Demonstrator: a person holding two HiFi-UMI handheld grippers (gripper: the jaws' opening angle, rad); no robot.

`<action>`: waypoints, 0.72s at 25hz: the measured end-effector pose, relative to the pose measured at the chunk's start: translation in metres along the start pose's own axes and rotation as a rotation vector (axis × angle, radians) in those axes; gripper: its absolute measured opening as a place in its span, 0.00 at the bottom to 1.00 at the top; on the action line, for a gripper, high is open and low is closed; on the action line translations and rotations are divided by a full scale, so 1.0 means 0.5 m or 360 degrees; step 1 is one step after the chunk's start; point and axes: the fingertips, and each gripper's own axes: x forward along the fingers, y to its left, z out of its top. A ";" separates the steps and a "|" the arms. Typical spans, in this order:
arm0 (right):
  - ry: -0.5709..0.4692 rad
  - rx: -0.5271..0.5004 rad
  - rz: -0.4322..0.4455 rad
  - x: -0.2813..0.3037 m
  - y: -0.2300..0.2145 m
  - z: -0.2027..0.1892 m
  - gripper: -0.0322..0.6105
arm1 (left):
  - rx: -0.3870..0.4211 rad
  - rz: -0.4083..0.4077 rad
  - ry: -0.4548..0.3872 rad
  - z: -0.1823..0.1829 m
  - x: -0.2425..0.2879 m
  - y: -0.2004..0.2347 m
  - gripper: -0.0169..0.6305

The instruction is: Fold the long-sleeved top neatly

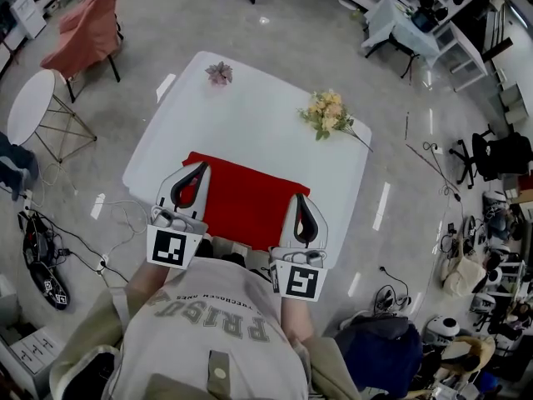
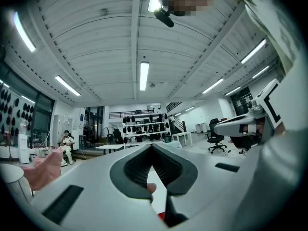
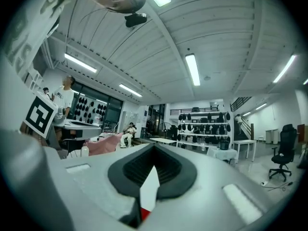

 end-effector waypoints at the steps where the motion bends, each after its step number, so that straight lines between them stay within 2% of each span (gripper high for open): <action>1: -0.0006 -0.0003 -0.0002 -0.001 -0.001 0.003 0.05 | 0.0000 0.0001 0.0004 -0.002 -0.001 0.000 0.04; 18: -0.0039 -0.0071 0.0042 0.000 0.014 0.021 0.05 | -0.0005 0.0000 0.0017 -0.013 -0.004 -0.010 0.04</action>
